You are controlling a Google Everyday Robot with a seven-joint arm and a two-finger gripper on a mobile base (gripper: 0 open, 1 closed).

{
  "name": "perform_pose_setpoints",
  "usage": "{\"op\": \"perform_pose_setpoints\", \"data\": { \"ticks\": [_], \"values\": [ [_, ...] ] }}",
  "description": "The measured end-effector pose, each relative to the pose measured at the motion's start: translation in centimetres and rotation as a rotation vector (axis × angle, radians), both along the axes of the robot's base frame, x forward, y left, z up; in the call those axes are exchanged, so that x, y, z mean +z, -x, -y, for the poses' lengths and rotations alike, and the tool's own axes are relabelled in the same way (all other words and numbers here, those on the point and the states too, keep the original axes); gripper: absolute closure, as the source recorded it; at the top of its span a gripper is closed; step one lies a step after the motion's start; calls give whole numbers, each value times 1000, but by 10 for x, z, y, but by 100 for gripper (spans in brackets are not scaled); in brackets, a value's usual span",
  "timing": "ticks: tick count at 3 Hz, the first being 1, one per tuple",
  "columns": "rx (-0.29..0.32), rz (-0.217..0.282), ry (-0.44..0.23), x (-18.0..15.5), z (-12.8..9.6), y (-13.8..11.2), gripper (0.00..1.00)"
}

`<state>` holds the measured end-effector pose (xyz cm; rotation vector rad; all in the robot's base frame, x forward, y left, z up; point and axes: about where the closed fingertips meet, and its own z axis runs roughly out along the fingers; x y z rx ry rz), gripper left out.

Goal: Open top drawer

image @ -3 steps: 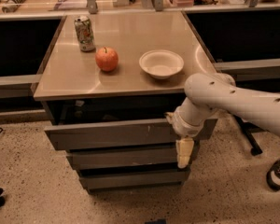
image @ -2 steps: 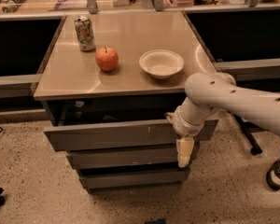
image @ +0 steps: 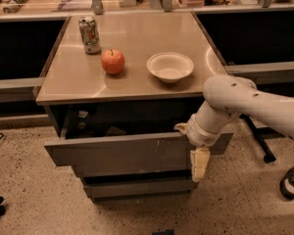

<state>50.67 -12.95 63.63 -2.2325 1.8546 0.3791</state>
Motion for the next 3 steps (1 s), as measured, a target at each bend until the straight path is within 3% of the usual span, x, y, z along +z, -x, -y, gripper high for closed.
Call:
{"op": "perform_pose_setpoints", "data": {
  "ticks": [1, 3],
  "values": [
    [-21, -84, -42, 16, 13, 18, 0],
    [45, -349, -25, 47, 29, 73, 0]
  ]
}}
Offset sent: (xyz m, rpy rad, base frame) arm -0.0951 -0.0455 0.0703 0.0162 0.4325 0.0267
